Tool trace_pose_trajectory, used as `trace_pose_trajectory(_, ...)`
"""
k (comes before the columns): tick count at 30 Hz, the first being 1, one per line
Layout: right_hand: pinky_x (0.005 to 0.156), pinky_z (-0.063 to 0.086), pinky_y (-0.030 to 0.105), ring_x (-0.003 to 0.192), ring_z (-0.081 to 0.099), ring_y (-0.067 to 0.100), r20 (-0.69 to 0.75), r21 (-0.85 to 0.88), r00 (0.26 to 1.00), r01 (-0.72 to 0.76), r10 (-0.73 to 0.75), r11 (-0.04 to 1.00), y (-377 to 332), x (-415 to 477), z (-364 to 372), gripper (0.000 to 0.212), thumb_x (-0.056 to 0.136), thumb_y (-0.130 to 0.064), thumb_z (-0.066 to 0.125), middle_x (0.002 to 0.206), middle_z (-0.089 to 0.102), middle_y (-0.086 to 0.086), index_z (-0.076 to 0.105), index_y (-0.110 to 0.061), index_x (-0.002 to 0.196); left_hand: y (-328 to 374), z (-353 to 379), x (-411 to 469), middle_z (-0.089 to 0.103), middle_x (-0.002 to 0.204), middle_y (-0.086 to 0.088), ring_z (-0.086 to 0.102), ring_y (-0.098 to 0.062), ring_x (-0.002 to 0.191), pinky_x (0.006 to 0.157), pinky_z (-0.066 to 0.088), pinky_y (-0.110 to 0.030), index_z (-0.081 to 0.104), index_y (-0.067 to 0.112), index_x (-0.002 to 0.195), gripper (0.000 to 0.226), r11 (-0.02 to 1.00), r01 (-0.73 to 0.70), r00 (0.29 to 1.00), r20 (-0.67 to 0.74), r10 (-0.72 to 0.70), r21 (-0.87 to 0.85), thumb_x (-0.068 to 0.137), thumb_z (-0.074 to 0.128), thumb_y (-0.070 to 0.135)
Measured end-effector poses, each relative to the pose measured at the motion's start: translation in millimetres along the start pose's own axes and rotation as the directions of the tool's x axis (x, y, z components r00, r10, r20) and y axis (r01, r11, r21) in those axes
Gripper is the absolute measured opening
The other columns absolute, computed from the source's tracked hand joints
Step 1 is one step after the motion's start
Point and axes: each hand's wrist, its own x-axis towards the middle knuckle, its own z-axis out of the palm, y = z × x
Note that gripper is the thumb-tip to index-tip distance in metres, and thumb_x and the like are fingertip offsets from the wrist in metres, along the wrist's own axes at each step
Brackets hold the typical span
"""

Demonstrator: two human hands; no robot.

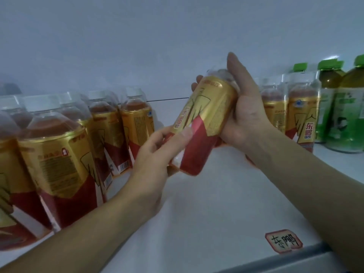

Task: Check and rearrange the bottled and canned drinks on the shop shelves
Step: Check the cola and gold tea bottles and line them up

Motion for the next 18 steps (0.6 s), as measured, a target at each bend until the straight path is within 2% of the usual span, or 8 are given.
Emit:
trace_pose_trajectory(2,0.083,0.058,0.04,0.087,0.071,0.024,0.006,0.016,1.0,-0.024,0.024,1.0,2,1,-2,0.04,0.072,-0.042,0.073,0.092,0.072,0.011,0.069,-0.007,0.091,3,-1,-3,0.076,0.101,-0.012,0.073,-0.028,0.083,0.07,0.061,-0.04,0.079,0.02,0.097,0.038,0.99,0.09,0.994,0.069,-0.083,-0.112,0.07,0.072,0.046)
trace_pose_trajectory(5,0.08,0.058,0.038,0.083,0.071,0.021,-0.018,0.004,0.999,-0.042,0.042,0.999,1,1,-3,0.033,0.077,-0.04,0.072,0.088,0.072,0.009,0.075,-0.006,0.076,5,1,-5,0.075,0.104,-0.016,0.072,-0.037,0.097,0.077,0.06,-0.045,0.075,0.019,0.108,0.045,0.978,0.16,0.98,0.143,-0.141,-0.131,0.076,0.061,0.046)
trace_pose_trajectory(7,0.074,0.058,0.034,0.076,0.069,0.019,-0.053,0.004,0.998,-0.026,0.026,1.0,-2,0,-3,0.036,0.084,-0.04,0.07,0.082,0.07,0.008,0.075,-0.008,0.069,2,2,-3,0.074,0.112,-0.008,0.07,-0.03,0.108,0.09,0.058,-0.047,0.07,0.022,0.119,0.047,0.994,0.105,0.986,0.136,-0.099,-0.034,0.08,0.07,0.048)
trace_pose_trajectory(9,0.072,0.056,0.031,0.07,0.065,0.017,-0.048,-0.018,0.999,0.01,-0.011,1.0,-6,-1,-3,0.042,0.088,-0.039,0.068,0.075,0.068,0.005,0.074,-0.012,0.057,-5,3,-2,0.072,0.117,0.002,0.069,-0.02,0.109,0.095,0.055,-0.041,0.06,0.027,0.129,0.064,0.996,0.033,0.989,0.144,-0.044,0.082,0.073,0.079,0.048)
trace_pose_trajectory(11,0.073,0.056,0.032,0.069,0.065,0.017,-0.043,-0.047,0.999,0.031,-0.033,0.998,-7,-3,-2,0.038,0.083,-0.039,0.069,0.073,0.068,0.004,0.074,-0.014,0.055,-9,2,0,0.072,0.115,0.005,0.071,-0.015,0.103,0.089,0.057,-0.034,0.059,0.031,0.127,0.063,0.994,0.001,0.992,0.125,-0.015,0.111,0.069,0.08,0.044)
trace_pose_trajectory(13,0.071,0.058,0.033,0.068,0.065,0.019,-0.034,-0.056,0.999,-0.008,0.006,0.998,-6,-1,0,0.034,0.073,-0.041,0.072,0.077,0.067,0.007,0.073,-0.007,0.074,-5,0,0,0.075,0.109,0.0,0.073,-0.016,0.095,0.077,0.059,-0.031,0.069,0.027,0.118,0.049,0.999,0.03,0.992,0.123,-0.033,0.025,0.072,0.077,0.038)
trace_pose_trajectory(16,0.072,0.06,0.036,0.072,0.068,0.024,0.012,-0.011,0.998,-0.06,0.06,0.998,-2,3,0,0.042,0.066,-0.04,0.075,0.083,0.068,0.013,0.073,-0.001,0.084,2,1,-1,0.075,0.108,-0.014,0.073,-0.027,0.088,0.065,0.062,-0.036,0.078,0.016,0.105,0.045,0.941,0.233,0.959,0.219,-0.18,-0.246,0.077,0.062,0.048)
trace_pose_trajectory(18,0.073,0.061,0.036,0.074,0.07,0.023,0.01,-0.014,0.998,-0.068,0.068,0.998,-1,2,-1,0.04,0.068,-0.039,0.074,0.084,0.071,0.012,0.076,-0.001,0.081,3,3,-3,0.074,0.11,-0.017,0.073,-0.033,0.094,0.07,0.061,-0.04,0.076,0.016,0.109,0.052,0.924,0.288,0.943,0.24,-0.229,-0.253,0.082,0.051,0.052)
